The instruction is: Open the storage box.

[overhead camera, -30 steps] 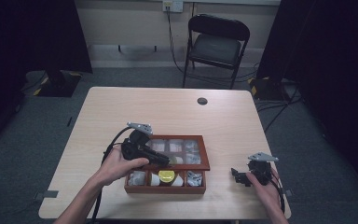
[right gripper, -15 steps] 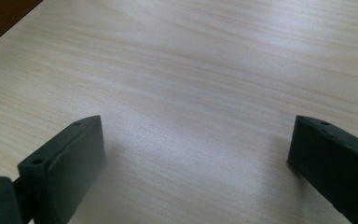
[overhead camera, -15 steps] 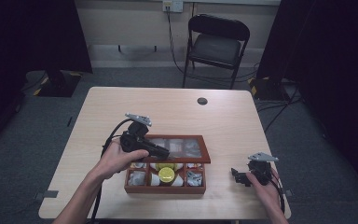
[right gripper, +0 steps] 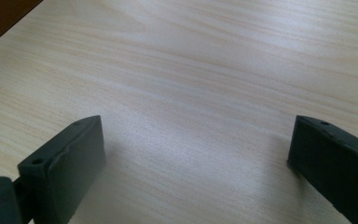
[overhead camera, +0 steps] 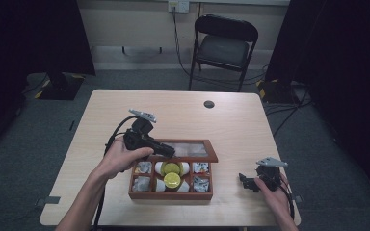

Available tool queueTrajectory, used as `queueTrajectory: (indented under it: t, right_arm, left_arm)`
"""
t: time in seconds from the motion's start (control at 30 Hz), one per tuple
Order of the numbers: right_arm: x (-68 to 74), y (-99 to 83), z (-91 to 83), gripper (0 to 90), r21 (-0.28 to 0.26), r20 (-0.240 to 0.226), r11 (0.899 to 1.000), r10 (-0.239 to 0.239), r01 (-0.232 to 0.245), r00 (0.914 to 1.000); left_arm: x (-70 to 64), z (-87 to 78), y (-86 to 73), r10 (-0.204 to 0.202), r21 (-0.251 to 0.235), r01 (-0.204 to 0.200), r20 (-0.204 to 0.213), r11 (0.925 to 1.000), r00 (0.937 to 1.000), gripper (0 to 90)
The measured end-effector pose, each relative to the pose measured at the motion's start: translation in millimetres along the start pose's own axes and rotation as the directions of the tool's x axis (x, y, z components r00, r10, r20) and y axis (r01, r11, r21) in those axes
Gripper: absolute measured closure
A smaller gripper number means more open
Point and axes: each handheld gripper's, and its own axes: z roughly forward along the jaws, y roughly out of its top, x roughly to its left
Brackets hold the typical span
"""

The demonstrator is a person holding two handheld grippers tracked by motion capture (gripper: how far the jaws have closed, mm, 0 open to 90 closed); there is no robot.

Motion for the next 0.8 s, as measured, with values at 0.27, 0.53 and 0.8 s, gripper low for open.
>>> queueTrajectory:
  t: [0.27,0.53,0.8]
  right_arm:
    - [-0.2,0.2,0.2,2.5,0.001,-0.001,1.000,-0.002,0.002,1.0000]
    - [-0.1,0.2,0.3,2.5,0.001,-0.001,1.000,-0.002,0.002,1.0000]
    - [-0.1,0.2,0.2,2.5,0.001,-0.001,1.000,-0.002,0.002,1.0000]
  left_arm:
    - [2.1,-2.3,3.2,-0.007,-0.005,0.007,0.006,1.0000,1.0000,80.8]
    - [5.6,-6.8,11.2,-0.005,-0.023,0.006,0.003,0.9997,1.0000,80.9]
    - [9.1,-9.9,16.5,-0.011,-0.045,0.011,0.005,0.9989,0.9999,81.0]
